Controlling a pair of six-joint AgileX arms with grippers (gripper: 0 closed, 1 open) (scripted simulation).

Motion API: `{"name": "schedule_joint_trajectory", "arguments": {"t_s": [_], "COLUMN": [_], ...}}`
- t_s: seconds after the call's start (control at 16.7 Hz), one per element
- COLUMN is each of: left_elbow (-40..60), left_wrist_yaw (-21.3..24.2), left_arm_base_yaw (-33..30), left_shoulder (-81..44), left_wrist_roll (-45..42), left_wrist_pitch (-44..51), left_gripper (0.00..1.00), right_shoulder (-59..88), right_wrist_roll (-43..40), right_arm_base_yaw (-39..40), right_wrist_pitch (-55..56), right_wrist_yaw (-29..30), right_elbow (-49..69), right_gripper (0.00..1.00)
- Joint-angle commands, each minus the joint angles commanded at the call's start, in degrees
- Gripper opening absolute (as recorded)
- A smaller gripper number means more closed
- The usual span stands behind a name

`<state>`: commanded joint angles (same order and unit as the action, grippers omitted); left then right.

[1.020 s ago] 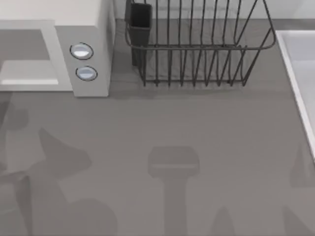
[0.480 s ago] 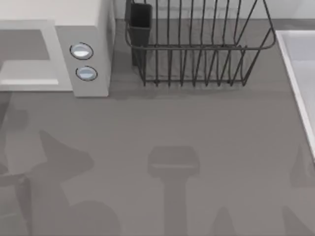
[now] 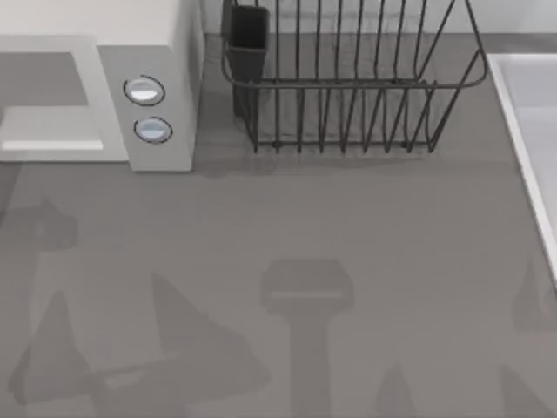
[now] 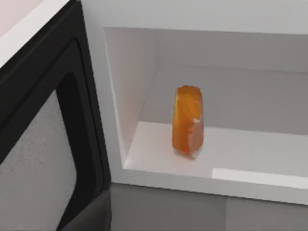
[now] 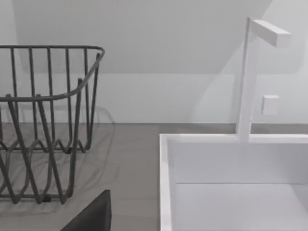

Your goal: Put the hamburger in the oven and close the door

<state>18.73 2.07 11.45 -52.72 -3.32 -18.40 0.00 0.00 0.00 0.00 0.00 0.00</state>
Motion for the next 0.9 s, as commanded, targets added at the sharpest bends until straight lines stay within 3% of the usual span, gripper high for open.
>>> {"name": "schedule_joint_trajectory", "arguments": {"t_s": [0.54, 0.9], "left_elbow": [-14.6, -18.7], "left_wrist_yaw": [-1.6, -2.1], "left_arm_base_yaw": [-8.9, -11.5], "left_shoulder": [43.5, 52.7], "left_wrist_roll": [2.6, 3.3], "left_wrist_pitch": [14.3, 18.4], "left_gripper": [1.0, 1.0], "right_shoulder": [0.0, 0.0], "right_wrist_roll": [0.0, 0.0], "right_arm_base_yaw": [0.0, 0.0], "right_wrist_pitch": [0.0, 0.0], "right_wrist_yaw": [0.0, 0.0], "right_elbow": [0.0, 0.0], "right_gripper": [1.0, 1.0]}}
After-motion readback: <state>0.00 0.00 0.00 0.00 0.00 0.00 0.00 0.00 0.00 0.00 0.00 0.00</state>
